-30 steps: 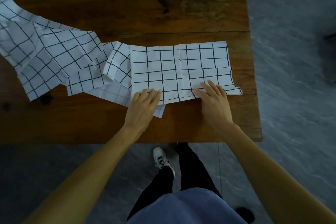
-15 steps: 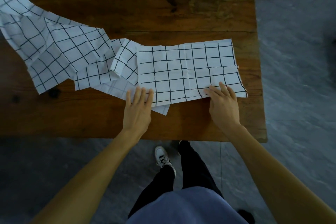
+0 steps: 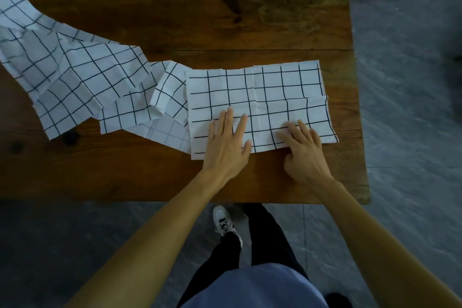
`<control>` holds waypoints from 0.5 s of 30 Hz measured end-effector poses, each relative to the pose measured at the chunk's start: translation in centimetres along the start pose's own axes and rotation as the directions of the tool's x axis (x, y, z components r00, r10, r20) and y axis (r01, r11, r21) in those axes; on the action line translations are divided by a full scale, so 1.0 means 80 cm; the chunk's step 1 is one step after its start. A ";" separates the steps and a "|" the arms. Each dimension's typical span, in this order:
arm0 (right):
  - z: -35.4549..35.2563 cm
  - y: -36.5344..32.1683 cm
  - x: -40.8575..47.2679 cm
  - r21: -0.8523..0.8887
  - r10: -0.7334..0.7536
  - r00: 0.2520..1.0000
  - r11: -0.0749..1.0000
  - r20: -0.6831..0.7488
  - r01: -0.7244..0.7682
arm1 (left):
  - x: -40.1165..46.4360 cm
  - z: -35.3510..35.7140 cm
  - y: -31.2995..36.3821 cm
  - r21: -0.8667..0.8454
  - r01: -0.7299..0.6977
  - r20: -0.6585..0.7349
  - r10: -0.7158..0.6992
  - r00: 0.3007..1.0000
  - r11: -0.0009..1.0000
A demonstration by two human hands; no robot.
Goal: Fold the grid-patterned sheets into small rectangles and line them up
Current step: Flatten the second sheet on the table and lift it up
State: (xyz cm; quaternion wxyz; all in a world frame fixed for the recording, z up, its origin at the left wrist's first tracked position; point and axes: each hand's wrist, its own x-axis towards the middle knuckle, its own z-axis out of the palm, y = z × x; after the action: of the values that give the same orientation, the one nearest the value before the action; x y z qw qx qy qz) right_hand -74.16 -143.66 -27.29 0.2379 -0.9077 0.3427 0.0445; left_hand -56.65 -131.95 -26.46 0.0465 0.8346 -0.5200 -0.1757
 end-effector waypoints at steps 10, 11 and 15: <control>0.007 -0.006 0.044 -0.055 0.011 0.999 0.998 -0.050 -0.014 | 0.015 0.034 -0.007 0.093 0.069 0.010 -0.070 0.998 0.993; 0.008 -0.005 0.048 -0.077 0.011 0.999 0.997 -0.045 -0.014 | 0.016 0.035 -0.007 0.094 0.080 0.001 -0.080 0.997 0.992; 0.015 0.004 0.050 -0.120 0.057 0.997 0.991 -0.045 -0.062 | 0.017 0.042 -0.005 0.075 0.117 -0.022 -0.116 0.993 0.990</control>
State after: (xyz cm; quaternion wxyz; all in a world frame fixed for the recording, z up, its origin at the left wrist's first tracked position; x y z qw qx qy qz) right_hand -71.20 -145.73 -29.49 0.1737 -0.9106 0.3712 0.0533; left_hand -56.90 -132.62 -30.08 0.0088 0.8662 -0.4762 -0.1509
